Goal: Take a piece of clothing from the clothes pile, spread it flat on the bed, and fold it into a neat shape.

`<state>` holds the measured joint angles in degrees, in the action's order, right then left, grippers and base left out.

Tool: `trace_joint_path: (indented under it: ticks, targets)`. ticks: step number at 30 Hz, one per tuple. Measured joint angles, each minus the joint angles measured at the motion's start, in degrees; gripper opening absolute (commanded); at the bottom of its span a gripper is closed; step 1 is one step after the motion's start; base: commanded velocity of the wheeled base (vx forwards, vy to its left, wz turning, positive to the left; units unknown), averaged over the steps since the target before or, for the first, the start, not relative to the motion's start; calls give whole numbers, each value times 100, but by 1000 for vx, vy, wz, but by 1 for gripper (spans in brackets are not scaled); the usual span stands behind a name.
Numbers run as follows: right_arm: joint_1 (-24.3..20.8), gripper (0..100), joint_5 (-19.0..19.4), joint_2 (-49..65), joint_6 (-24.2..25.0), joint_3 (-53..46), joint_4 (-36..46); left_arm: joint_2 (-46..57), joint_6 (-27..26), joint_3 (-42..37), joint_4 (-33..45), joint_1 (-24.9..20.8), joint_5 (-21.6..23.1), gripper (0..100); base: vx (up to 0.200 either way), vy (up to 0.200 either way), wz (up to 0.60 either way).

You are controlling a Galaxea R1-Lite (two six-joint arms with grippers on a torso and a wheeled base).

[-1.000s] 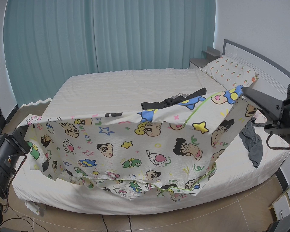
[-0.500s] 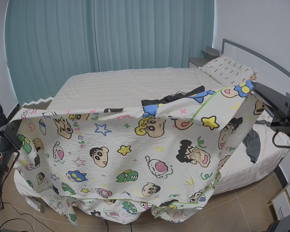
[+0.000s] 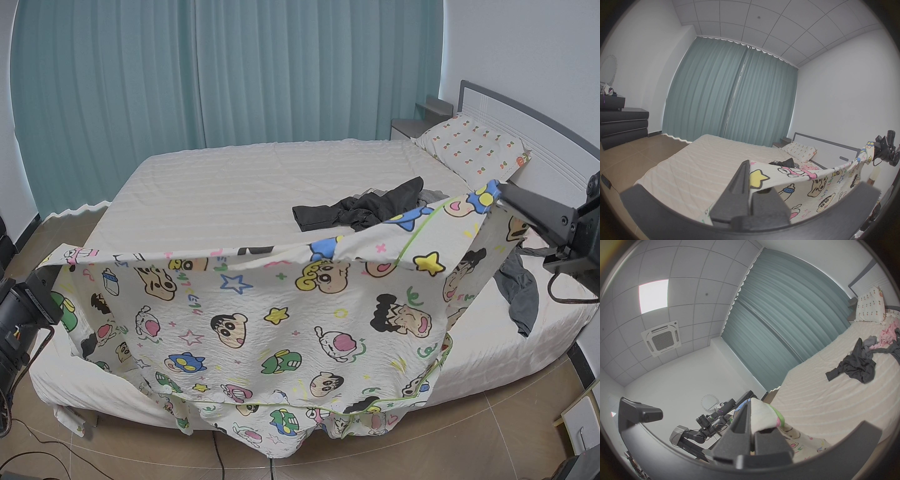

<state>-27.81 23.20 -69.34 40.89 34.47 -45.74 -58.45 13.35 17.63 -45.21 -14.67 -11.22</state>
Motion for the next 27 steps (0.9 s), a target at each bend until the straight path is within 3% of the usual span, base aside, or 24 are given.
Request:
trace_joint_path:
  ticks: [6,27]
  targets:
    - [132,0,15,-257,-5,-63,-29,-334,20,-38,-9,-5,0,0,0,0,0]
    - [667,0,22,-1425,-41,166,-798,-1713,37,666,-90,34,-17,0,200,0,0]
